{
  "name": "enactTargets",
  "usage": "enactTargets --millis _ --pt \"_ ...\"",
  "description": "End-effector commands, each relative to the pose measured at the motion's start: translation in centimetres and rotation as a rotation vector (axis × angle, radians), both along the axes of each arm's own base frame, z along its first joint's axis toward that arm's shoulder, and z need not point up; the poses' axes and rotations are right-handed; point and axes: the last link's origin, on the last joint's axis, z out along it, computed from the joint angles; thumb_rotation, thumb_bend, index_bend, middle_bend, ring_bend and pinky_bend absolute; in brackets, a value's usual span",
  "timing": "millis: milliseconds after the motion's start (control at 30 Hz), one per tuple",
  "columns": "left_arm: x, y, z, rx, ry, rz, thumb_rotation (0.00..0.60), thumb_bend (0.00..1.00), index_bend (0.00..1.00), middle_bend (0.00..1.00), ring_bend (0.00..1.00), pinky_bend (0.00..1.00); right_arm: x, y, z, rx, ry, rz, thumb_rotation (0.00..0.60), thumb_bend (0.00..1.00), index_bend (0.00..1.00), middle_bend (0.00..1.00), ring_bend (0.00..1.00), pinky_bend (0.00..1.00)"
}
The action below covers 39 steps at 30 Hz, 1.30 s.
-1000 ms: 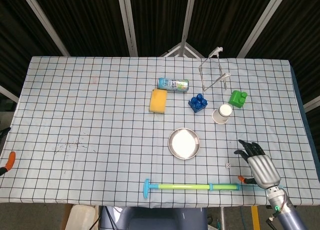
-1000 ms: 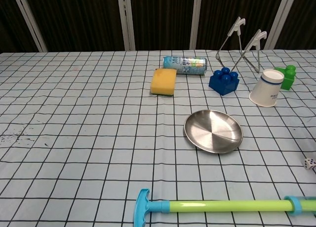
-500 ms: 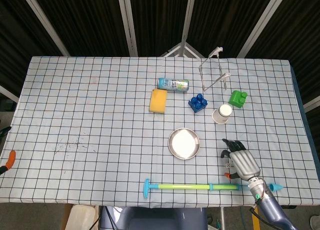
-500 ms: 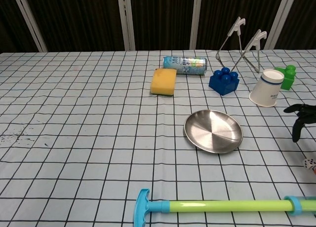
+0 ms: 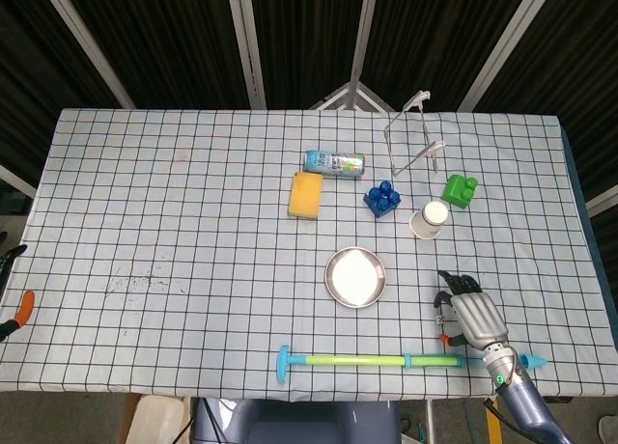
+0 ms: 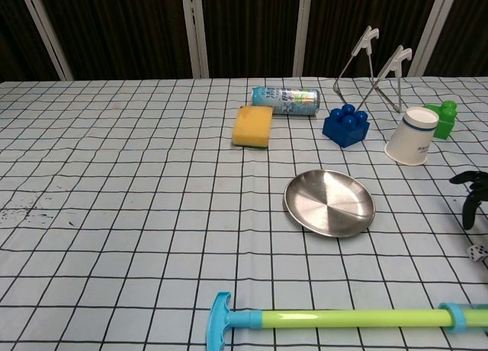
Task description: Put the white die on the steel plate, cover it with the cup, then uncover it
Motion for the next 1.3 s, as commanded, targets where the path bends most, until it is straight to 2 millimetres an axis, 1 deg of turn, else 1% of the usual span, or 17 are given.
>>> enactTargets --millis 33,367,1033,1300 --pt "0.04 0.03 -0.08 -0.003 0.0 -0.001 0.6 0.6 0.15 0.0 0.0 0.03 -0.09 -0.05 -0.14 0.0 -0.001 0.0 0.6 0.25 0.46 0.1 0.12 0.09" --pt "0.05 0.12 -0.25 -0.009 0.003 0.001 0.6 0.6 0.15 0.0 0.0 0.03 -0.1 -0.26 -0.56 0.0 -0.007 0.004 0.6 0.31 0.47 0.1 0.12 0.09" --pt "0.16 0.28 -0.59 -0.015 0.018 0.004 0.6 0.6 0.15 0.0 0.0 0.03 -0.87 -0.15 -0.87 0.012 0.0 -0.022 0.6 0.32 0.47 0.1 0.12 0.09" --pt "0.23 0.3 -0.68 -0.016 0.022 0.003 0.6 0.6 0.16 0.0 0.0 0.03 -0.8 -0.24 -1.03 0.013 -0.003 -0.017 0.6 0.32 0.5 0.1 0.12 0.09"
